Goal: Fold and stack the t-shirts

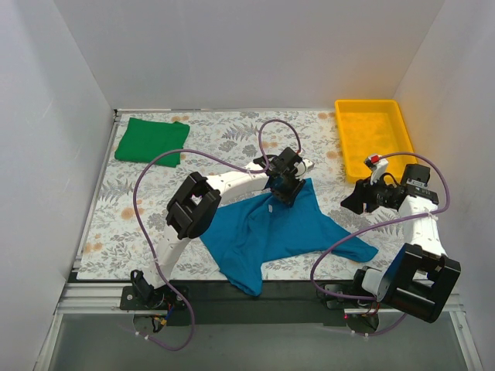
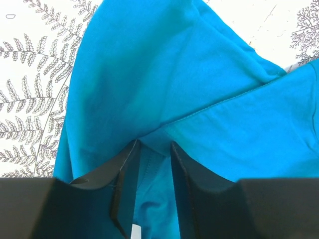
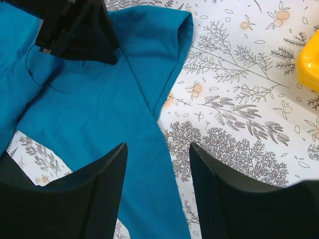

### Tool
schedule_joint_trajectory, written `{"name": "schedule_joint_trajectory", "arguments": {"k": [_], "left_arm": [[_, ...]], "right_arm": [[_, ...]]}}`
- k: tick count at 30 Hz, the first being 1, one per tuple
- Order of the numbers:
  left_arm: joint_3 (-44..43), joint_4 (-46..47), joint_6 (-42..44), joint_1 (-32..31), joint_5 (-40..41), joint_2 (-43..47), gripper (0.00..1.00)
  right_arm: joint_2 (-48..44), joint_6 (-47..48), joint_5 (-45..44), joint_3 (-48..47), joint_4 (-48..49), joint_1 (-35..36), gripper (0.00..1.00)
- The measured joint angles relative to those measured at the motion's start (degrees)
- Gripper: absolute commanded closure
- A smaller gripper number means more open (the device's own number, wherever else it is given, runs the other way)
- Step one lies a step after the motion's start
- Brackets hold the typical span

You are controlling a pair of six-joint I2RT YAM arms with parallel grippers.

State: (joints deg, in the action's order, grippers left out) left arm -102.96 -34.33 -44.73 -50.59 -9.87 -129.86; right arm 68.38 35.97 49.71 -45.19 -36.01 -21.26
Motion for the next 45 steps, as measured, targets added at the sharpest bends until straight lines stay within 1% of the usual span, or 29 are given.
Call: {"name": "schedule_joint_trajectory", "arguments": {"k": [3,4,6,7,8,14,20,27,29,30,31,34,38,42,45], "left_arm": [[-0.20,-0.02,-0.15,0.07,-0.02,-0.15,0.81],[-0.22,-0.07,-0.17,0.07,-0.09,-0.17,0.86],[-0.22,-0.04,-0.31,0.11,-0.39,-0.22,0.90],[-0.22,-0.04,-0.33,0.11,-0.59,-0.22,0.97],[-0.22,-0.02,-0.50,0.11,-0.76,-0.22,1.00],[-0.22,0.13,-0.76,0.11,-1.46,-0.22,1.00],[0.28,1.51,-0.90,0.11,-0.39,0.24,1.00],[1.40,2.95,-0.50,0.11,-0.39,2.80,1.00],[2.03,3.32,-0.37,0.11,-0.48,3.48,0.92],[2.27,3.34,-0.26,0.11,-0.52,3.72,0.87],[2.45,3.48,-0.17,0.11,-0.57,3.80,0.77],[2.82,3.61,0.26,0.11,-0.63,3.80,0.64],[2.95,3.61,0.46,0.11,-0.59,3.80,0.56],[2.95,3.61,1.01,0.15,-0.57,3.80,0.53],[2.80,3.50,1.36,0.24,-0.57,3.76,0.53]], "right_arm": [[0.00,0.00,0.20,0.00,0.00,0.00,0.41],[0.00,0.00,0.22,0.00,0.00,0.00,0.41],[0.00,0.00,0.28,0.00,0.00,0.00,0.41],[0.00,0.02,0.37,0.00,0.00,0.00,0.41],[0.00,0.02,0.42,0.00,0.00,0.00,0.41],[0.00,0.04,0.66,0.00,0.00,0.00,0.41],[0.00,0.04,0.85,0.00,0.00,0.00,0.41],[0.00,0.04,1.07,0.00,0.00,0.00,0.41],[0.00,0.04,1.07,0.00,0.00,0.00,0.41],[0.00,0.04,1.07,0.00,0.00,0.00,0.41],[0.00,0.04,1.07,0.00,0.00,0.00,0.41],[0.00,0.09,1.09,0.00,0.00,0.00,0.41],[0.00,0.09,1.09,0.00,0.00,0.00,0.41],[0.00,0.11,1.09,0.00,0.00,0.00,0.41],[0.00,0.13,1.09,0.00,0.00,0.00,0.41]]}}
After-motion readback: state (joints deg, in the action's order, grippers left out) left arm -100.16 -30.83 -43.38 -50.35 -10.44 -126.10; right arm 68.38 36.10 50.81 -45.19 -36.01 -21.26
